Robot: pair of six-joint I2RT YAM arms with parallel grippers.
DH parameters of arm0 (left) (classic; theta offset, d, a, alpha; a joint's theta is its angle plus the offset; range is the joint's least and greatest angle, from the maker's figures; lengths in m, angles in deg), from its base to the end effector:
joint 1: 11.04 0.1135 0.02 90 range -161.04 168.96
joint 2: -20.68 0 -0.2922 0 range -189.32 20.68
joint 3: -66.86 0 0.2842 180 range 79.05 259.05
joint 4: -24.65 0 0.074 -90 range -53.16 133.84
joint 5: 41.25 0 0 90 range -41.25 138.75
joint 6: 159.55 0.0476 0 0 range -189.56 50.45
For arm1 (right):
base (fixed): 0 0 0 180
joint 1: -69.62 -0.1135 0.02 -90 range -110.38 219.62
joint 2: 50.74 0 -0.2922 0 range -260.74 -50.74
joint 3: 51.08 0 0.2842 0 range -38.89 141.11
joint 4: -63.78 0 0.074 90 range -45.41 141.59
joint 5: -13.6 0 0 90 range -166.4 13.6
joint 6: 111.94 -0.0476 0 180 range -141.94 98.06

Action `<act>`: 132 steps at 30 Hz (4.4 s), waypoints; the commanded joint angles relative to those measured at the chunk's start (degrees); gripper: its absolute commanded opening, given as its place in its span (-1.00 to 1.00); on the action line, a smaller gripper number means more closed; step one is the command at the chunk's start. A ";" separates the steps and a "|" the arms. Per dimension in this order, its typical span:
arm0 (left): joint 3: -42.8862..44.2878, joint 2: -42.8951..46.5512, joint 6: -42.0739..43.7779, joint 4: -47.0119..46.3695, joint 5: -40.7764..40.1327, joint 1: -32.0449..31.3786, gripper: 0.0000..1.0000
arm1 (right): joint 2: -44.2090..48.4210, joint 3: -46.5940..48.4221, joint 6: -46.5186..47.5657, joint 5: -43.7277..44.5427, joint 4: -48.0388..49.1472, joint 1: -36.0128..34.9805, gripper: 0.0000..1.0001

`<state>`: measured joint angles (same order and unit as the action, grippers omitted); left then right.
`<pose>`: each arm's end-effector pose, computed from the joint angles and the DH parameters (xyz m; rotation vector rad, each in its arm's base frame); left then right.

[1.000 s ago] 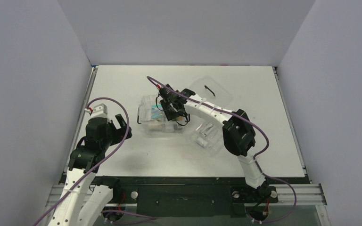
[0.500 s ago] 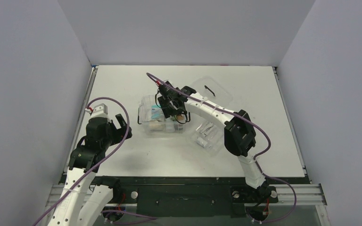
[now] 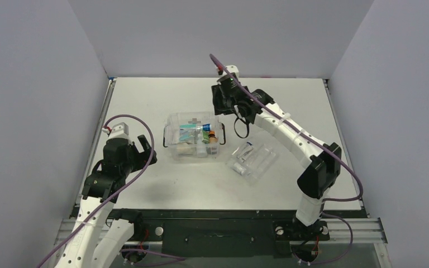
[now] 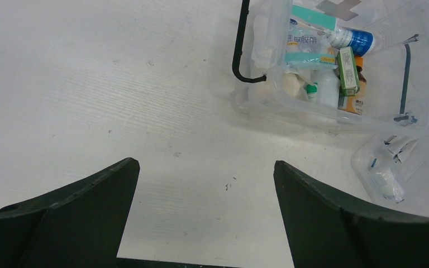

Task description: Organize the medicine kit

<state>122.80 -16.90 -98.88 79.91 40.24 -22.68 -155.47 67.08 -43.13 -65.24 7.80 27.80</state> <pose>0.1532 -0.0244 0.3085 -0.4219 2.1759 -0.2329 0.3487 0.2996 0.3805 -0.3171 2.2984 0.3393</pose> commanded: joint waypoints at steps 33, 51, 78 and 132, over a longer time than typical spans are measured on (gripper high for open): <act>0.50 -0.87 0.68 -2.45 0.44 0.88 0.80 | -10.56 -11.45 -8.22 -1.53 12.76 9.93 -0.17; 0.54 -0.91 0.72 -2.47 0.58 1.22 0.80 | -19.28 -4.92 -9.87 -6.40 13.74 8.05 -0.15; 0.63 -0.30 0.52 -2.35 0.05 1.29 0.80 | -27.52 3.80 -9.61 1.49 10.36 5.54 -0.14; 0.55 -0.45 0.73 -2.52 0.51 1.35 0.80 | -14.02 -7.85 -7.05 7.86 12.24 3.84 -0.82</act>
<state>122.80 -17.64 -98.88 79.91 40.26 -21.69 -178.90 62.45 -50.08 -58.64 18.03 31.69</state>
